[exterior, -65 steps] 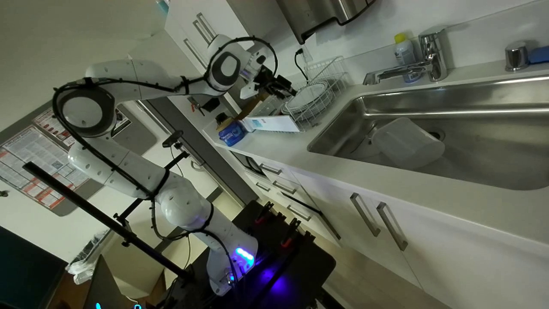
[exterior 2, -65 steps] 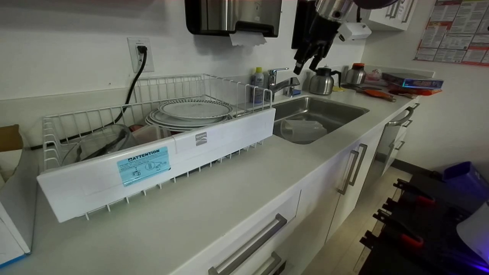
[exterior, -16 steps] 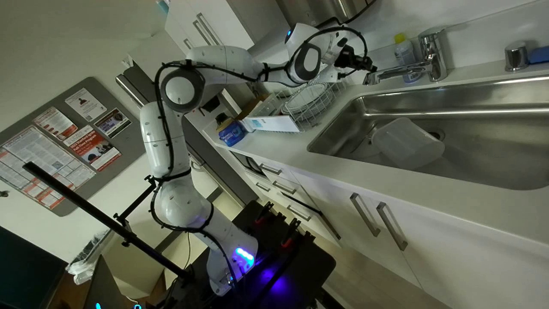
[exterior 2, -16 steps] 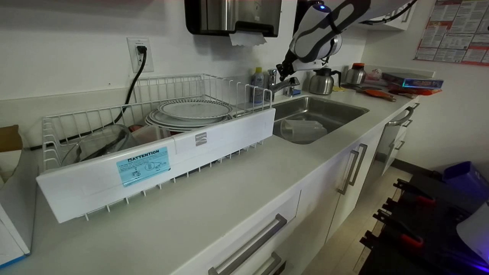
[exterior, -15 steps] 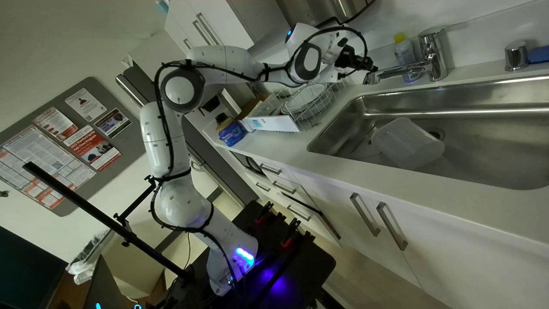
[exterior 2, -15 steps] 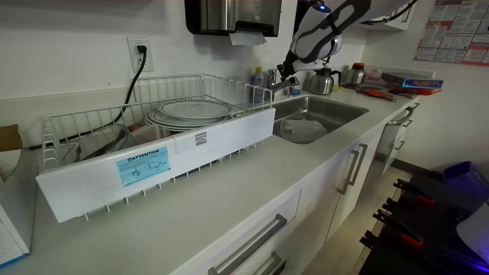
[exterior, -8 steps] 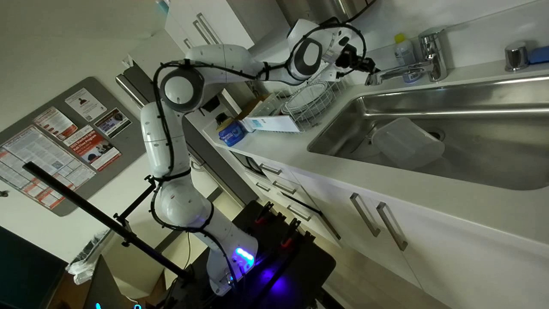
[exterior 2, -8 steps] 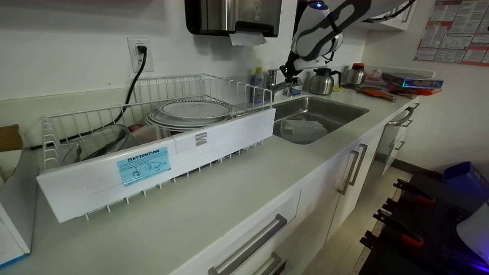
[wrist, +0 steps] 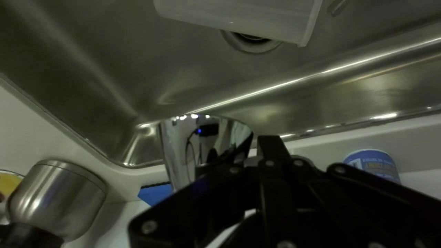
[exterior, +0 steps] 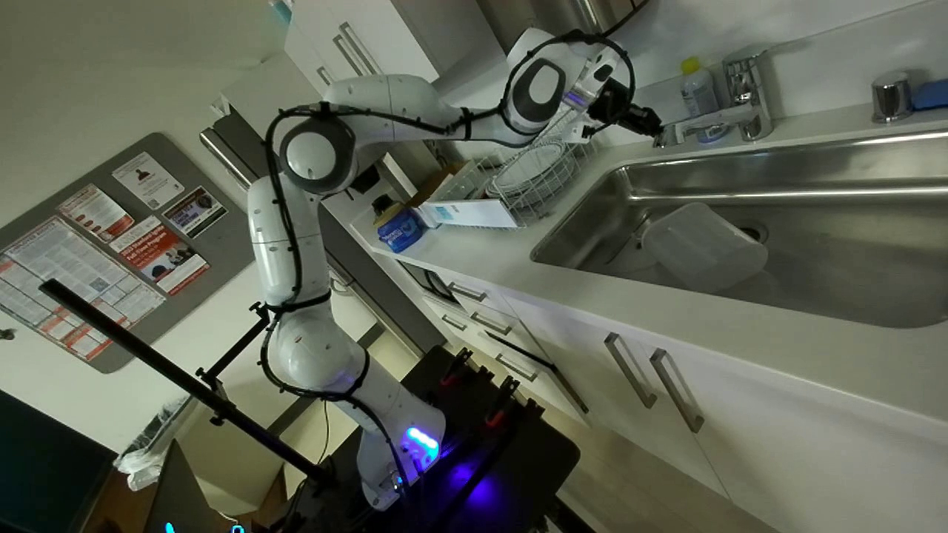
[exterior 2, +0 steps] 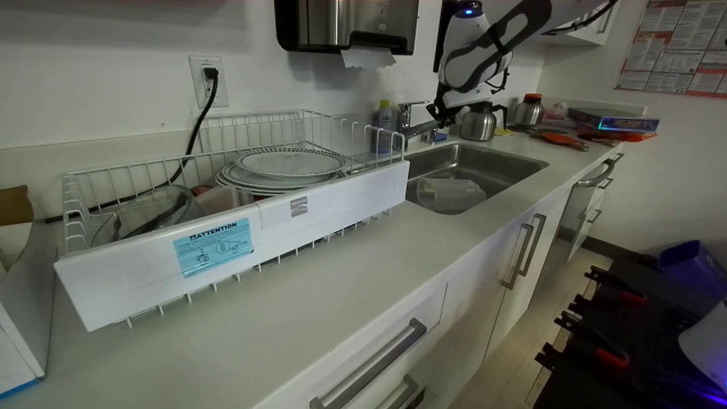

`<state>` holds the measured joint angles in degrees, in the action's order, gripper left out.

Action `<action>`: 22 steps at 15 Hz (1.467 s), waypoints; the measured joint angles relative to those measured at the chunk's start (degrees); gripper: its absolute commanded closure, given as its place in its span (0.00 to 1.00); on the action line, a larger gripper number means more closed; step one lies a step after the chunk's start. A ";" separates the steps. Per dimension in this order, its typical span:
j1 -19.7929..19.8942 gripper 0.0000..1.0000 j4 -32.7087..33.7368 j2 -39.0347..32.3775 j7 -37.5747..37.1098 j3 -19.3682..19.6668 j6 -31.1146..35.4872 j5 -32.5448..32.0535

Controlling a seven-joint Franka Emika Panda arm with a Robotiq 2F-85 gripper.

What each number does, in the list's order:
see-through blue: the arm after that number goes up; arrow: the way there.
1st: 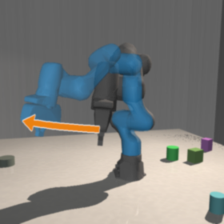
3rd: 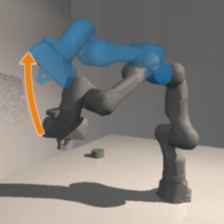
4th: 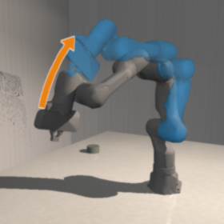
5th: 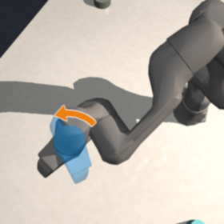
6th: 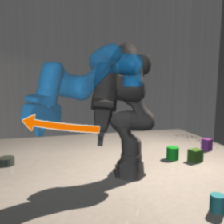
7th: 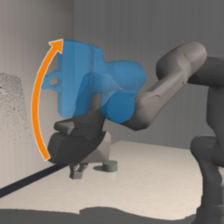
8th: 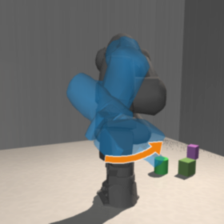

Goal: Turn the faucet from the left to the right

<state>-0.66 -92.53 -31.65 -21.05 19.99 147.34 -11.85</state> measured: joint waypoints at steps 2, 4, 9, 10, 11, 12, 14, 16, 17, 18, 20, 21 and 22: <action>0.35 1.00 0.58 -0.73 -1.39 0.80 0.00 -0.43; 0.95 1.00 1.56 -1.51 -2.47 1.63 0.00 -0.45; 2.89 1.00 5.25 -3.96 -4.87 4.11 0.01 -0.46; 3.49 1.00 6.30 -4.64 -5.34 4.40 0.01 -0.46; 4.16 1.00 7.44 -5.40 -5.59 4.61 0.01 -0.42; 4.87 1.00 8.65 -6.23 -6.01 4.71 0.01 -0.40; 6.03 1.00 11.02 -7.86 -6.34 4.77 0.01 -0.33; 6.38 1.00 12.23 -8.60 -6.34 4.69 -0.24 -0.29; 6.38 1.00 12.41 -8.53 -6.24 4.49 -0.64 -0.22; 6.40 1.00 12.44 -8.16 -5.79 3.97 -1.43 0.08; 6.76 1.00 12.31 -6.31 -2.77 1.71 -5.43 1.61; 7.04 1.00 12.15 -4.91 -0.88 0.38 -8.21 2.55; 7.25 1.00 11.78 -3.28 0.81 -0.80 -10.81 3.37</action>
<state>6.58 -80.75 -34.93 -20.25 19.19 136.53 -8.48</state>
